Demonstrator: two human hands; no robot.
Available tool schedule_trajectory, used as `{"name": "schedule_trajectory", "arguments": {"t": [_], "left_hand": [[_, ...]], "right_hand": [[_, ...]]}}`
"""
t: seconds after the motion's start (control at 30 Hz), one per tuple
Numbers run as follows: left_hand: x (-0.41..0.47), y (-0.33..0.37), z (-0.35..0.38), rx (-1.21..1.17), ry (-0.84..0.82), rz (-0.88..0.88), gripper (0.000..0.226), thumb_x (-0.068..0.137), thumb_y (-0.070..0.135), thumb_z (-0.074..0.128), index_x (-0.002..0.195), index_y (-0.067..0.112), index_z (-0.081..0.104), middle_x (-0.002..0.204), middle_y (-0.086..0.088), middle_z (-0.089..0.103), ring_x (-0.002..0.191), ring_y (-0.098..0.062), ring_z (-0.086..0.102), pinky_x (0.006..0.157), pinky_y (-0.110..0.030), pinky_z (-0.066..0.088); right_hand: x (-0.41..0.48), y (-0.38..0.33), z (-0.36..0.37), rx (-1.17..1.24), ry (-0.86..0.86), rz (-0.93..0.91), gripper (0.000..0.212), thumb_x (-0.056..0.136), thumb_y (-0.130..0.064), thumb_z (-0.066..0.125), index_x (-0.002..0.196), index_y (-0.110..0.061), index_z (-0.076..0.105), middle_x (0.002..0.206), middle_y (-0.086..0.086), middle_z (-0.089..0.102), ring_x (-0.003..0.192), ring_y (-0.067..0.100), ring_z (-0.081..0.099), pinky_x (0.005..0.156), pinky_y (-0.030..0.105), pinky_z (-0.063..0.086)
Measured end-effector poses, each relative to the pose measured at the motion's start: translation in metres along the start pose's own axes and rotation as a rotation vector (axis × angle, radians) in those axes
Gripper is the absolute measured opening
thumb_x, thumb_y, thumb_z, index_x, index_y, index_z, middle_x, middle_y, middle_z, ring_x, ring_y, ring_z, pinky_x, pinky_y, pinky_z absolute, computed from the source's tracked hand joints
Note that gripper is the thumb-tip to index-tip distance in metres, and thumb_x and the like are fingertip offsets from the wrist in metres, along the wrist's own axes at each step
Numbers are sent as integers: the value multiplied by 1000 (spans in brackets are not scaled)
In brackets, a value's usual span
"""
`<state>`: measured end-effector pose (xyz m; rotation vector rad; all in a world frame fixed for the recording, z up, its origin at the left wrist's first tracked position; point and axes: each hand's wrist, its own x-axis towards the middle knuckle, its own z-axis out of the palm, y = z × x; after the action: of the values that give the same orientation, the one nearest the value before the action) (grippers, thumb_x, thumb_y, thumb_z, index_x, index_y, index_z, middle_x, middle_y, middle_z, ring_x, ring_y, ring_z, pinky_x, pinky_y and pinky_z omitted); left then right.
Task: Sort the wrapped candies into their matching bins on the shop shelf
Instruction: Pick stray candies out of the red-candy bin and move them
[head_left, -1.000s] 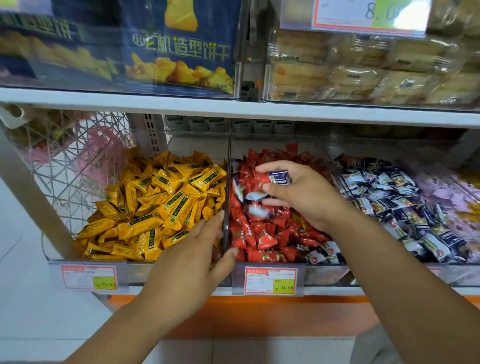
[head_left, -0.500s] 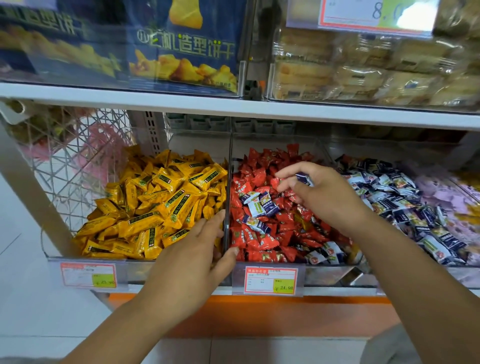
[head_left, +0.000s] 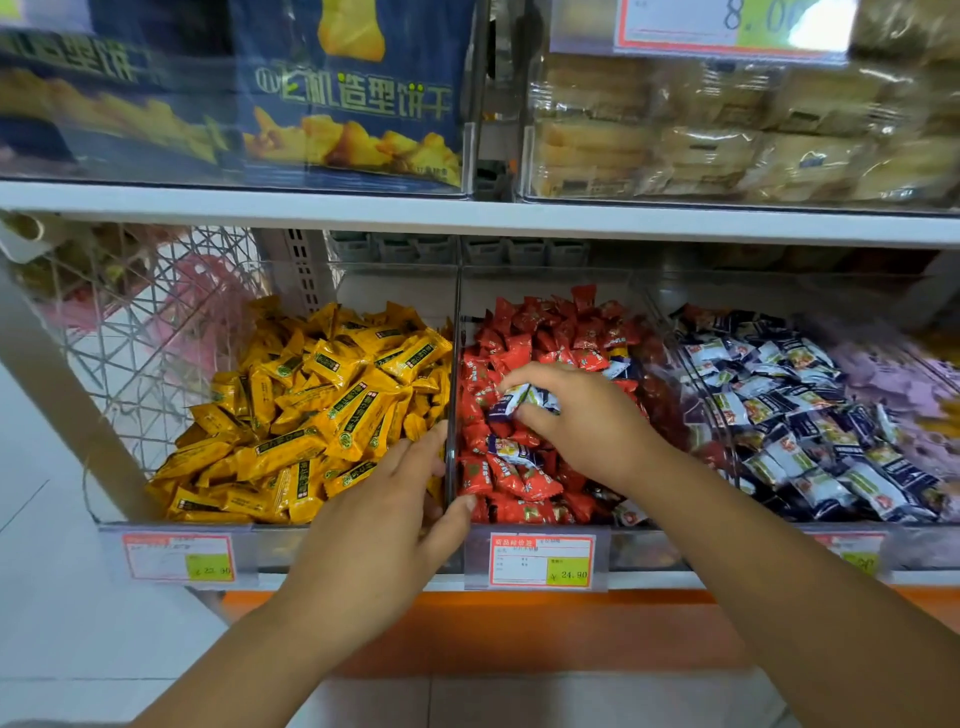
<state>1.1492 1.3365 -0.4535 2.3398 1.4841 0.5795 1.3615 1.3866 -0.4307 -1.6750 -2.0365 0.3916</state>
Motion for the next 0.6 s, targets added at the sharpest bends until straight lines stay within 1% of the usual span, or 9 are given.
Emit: {"name": "schedule_trajectory", "arguments": {"t": [0.07,0.13,0.17,0.2,0.23,0.3,0.37,0.5,0.6], "left_hand": [[0,0,0,-6,1,1,69,83,64,28,148,46,12,116,29,39,87,4,55,57,-13,36],[0,0,-1,-11,6,5,70,82,64,28,148,46,13,117,28,41,88,3,56,60,-18,40],[0,0,-1,-10,10,7,70,82,64,28,148,45,13,118,27,42,89,2,57,61,-20,42],[0,-1,-1,-7,15,9,70,82,64,28,148,44,15,120,26,43,91,0,58,63,-22,44],[0,-1,-1,-4,20,11,70,82,63,29,148,44,16,122,24,45,95,-1,58,65,-23,45],[0,-1,0,8,28,16,69,83,62,30,148,42,17,124,21,46,100,-3,58,67,-24,44],[0,-1,0,18,29,20,69,83,62,30,148,42,18,124,20,46,101,-2,58,65,-22,41],[-1,-2,1,21,29,25,70,84,62,31,149,42,16,124,20,46,102,-2,58,64,-20,39],[0,-2,1,14,25,27,68,86,61,33,149,42,17,118,22,45,97,0,58,61,-17,37]], "right_hand": [[-1,1,-11,74,27,9,22,94,-28,59,113,-38,63,113,-8,65,88,9,62,81,33,49],[-4,1,-26,124,-14,44,17,94,-32,58,109,-38,61,98,-10,65,67,-1,55,64,25,44],[-7,1,-31,129,-60,56,16,94,-35,58,109,-37,60,94,-12,63,64,-2,52,59,21,39],[-10,0,-34,126,-103,56,16,94,-37,58,109,-37,60,94,-13,61,69,-3,52,60,20,37],[-13,0,-34,124,-137,49,15,93,-37,60,108,-37,59,96,-12,61,77,-3,53,64,21,39],[-17,-6,-24,139,-178,27,15,90,-35,64,105,-37,59,102,-9,64,87,4,58,76,29,48],[-20,-12,-10,141,-197,-6,18,88,-29,67,104,-35,61,103,-10,65,91,9,60,81,35,51],[-20,-14,2,68,-180,-61,25,88,-16,62,108,-32,63,106,-13,61,87,4,55,72,23,44],[-21,-9,1,95,-181,-41,27,88,-11,59,103,-32,64,98,-11,64,73,5,57,66,30,48]]}}
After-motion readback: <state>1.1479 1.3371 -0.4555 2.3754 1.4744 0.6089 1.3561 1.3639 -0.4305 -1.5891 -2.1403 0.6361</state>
